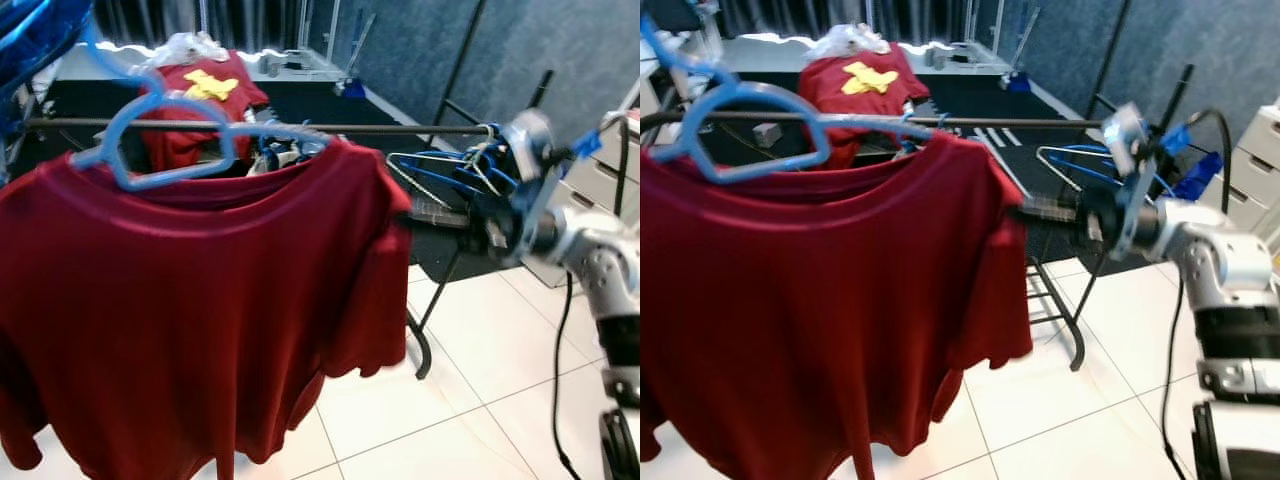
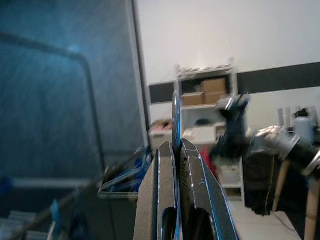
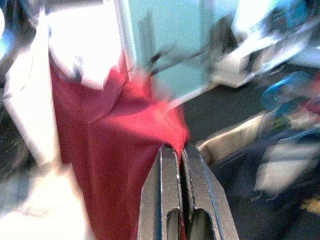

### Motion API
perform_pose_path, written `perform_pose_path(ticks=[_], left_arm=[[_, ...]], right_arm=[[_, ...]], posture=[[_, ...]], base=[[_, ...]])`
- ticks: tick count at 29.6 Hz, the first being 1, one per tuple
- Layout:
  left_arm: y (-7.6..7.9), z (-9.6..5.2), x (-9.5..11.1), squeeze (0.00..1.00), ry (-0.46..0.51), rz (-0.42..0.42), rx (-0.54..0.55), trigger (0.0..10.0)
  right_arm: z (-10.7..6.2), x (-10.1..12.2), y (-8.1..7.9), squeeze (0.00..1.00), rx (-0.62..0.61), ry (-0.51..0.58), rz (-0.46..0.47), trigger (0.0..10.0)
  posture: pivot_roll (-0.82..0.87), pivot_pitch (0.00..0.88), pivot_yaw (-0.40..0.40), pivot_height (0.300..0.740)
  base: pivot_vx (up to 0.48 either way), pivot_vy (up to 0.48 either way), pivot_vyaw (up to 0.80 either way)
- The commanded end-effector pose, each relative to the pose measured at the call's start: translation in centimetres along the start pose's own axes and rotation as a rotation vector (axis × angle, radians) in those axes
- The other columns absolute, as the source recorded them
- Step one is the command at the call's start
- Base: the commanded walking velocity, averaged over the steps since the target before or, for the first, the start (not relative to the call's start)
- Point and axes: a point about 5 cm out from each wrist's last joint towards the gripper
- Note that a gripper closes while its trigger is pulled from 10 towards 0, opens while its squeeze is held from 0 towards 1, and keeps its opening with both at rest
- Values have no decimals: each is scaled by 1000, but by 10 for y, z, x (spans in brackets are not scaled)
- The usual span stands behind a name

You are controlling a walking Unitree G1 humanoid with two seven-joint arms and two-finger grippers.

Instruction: Hang hanger

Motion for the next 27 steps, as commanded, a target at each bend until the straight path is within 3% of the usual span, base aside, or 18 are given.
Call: perform_pose_path(ticks=[1, 5, 6, 7, 9, 10, 12, 13, 15, 16, 19, 22, 23, 24, 25, 27], left_arm=[[-4, -8, 4, 0, -62, 67, 14, 0], [-7, -14, 0, 0, -105, 79, 38, 0], [-11, -17, 1, 0, -100, 100, 93, 0], [-11, -17, 1, 0, -100, 100, 93, 0], [-29, -20, 11, 0, -40, 172, 279, 0], [-29, -20, 11, 0, -40, 172, 279, 0], [-38, -20, 23, 0, 33, 218, 389, 0], [-38, -20, 23, 0, 33, 218, 389, 0], [-37, -21, 33, 0, 45, 267, 397, 0], [-37, -21, 33, 0, 45, 267, 397, 0], [-28, -22, 7, 0, -146, 294, 315, 0], [-25, -20, -2, 0, -173, 282, 294, 0], [-25, -14, 0, 0, -110, 256, 311, 0], [-22, -1, 4, 0, 27, 194, 338, 0], [-22, -1, 4, 0, 27, 194, 338, 0], [-17, 15, 6, 0, 150, 133, 345, 0]], right_arm=[[-6, 17, 6, 0, -61, 116, -12, 0], [-8, 25, 9, 0, -93, 159, -12, 0], [-10, 27, 17, 0, -175, 182, -14, 0], [-10, 27, 17, 0, -175, 182, -14, 0], [-18, 21, 37, 0, -373, 174, -5, 0], [-18, 21, 37, 0, -373, 174, -5, 0], [-23, 5, 49, 0, -507, 87, 3, 0], [-23, 5, 49, 0, -507, 87, 3, 0], [-33, -3, 62, 0, -668, 111, 32, 0], [-33, -3, 62, 0, -668, 111, 32, 0], [-34, 4, 62, 0, -687, 151, 39, 0], [-32, 2, 64, 0, -687, 143, 42, 0], [-29, -4, 63, 0, -666, 114, 45, 0], [-19, -17, 61, 0, -619, 56, 51, 0], [-19, -17, 61, 0, -619, 56, 51, 0], [-9, -30, 59, 0, -568, 10, 65, 0]], posture=[[-48, 0, -104, 740], [-48, 0, -104, 740], [-42, 0, -111, 740], [-42, 0, -111, 740], [-39, 0, -114, 740], [-39, 0, -114, 740], [-41, 0, -114, 740], [-41, 0, -114, 740], [-39, 0, -112, 740], [-39, 0, -112, 740], [-44, 0, -108, 740], [-45, 0, -109, 740], [-44, 0, -107, 740], [-42, 0, -106, 740], [-42, 0, -106, 740], [-42, 0, -106, 740]], base=[[0, 0, 0], [0, 0, 0], [0, 0, 0], [0, 0, 0], [0, 0, 0], [0, 0, 0], [0, 0, 0], [0, 0, 0], [0, 0, 0], [0, 0, 0], [0, 0, 0], [0, 0, 0], [0, 0, 0], [0, 0, 0], [0, 0, 0], [0, 0, 0]])
Point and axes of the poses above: a point about 5 cm out from each wrist's last joint towards the gripper, its own z axis pointing out of the wrist towards the gripper, its own x axis along the axis of the wrist's last joint, y = z × x, and after that the axes turned 8 degrees about z, right-handed
